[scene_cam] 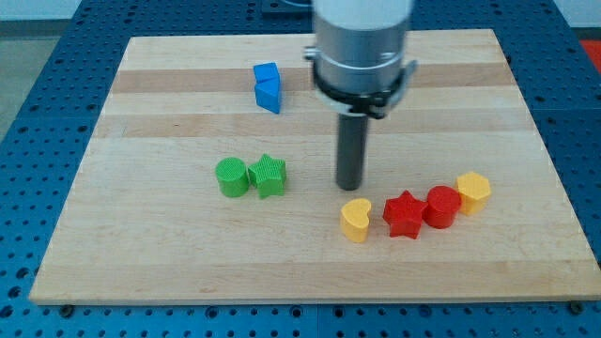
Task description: Push the yellow heart to the right of the green star
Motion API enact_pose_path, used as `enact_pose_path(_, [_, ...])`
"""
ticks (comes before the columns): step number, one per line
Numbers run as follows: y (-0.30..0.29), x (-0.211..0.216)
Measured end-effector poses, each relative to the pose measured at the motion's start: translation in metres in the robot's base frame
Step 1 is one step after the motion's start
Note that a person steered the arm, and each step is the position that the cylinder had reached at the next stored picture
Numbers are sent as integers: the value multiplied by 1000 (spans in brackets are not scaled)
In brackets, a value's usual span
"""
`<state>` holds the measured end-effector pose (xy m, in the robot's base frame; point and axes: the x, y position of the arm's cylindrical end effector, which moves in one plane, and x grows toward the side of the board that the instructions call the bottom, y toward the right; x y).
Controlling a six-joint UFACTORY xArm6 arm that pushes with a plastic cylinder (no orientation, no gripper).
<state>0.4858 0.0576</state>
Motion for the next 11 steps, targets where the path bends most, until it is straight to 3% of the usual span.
enact_pose_path(2, [3,0])
enact_pose_path(4, [-79,0])
enact_pose_path(5, [-111,23])
enact_pose_path(6, [-105,126])
enact_pose_path(7, [-91,132])
enact_pose_path(8, [-18,106])
enact_pose_path(9, [8,79])
enact_pose_path(11, [-10,19])
